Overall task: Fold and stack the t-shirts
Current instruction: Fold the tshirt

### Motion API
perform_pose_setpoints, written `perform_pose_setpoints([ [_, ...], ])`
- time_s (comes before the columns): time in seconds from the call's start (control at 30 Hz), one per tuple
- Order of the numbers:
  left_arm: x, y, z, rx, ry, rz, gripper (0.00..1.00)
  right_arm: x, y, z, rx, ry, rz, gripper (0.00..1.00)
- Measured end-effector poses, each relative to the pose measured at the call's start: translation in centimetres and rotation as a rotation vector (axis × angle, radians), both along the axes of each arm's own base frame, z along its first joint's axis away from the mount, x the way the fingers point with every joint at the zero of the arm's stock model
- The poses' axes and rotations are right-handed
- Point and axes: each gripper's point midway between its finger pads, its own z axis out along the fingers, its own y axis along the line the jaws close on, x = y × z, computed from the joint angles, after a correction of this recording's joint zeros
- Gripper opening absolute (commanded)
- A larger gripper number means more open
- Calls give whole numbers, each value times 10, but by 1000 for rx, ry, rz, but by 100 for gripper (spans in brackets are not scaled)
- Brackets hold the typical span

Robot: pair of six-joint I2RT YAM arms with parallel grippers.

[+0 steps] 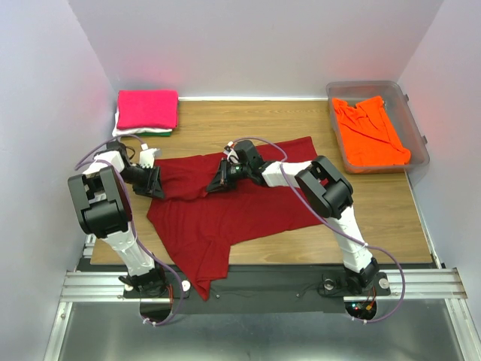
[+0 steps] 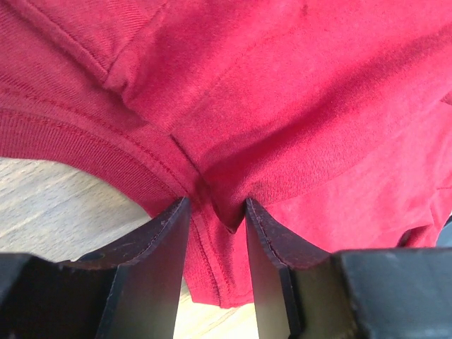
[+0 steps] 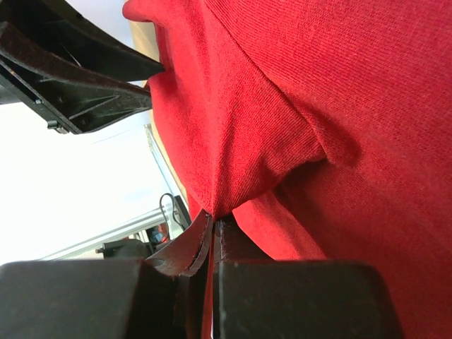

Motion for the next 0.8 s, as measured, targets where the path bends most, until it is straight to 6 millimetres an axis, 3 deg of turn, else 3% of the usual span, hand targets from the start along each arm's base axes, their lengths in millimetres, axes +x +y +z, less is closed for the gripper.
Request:
perform_pose_setpoints([
  [0.17,-2,-7,3,-37,-8,-26,47,-1,0,0,2,4,4,0],
  [0.23,-5,-11,5,-60,-6,-34,41,0,1,0,3,4,5,1],
  [0.5,-17,-20,12,-111,33,-49,1,-1,1,2,8,4,11,1],
  [0.8,-22,-9,34,-50,59,-37,0,-10,-2,9,25,24,51,1],
])
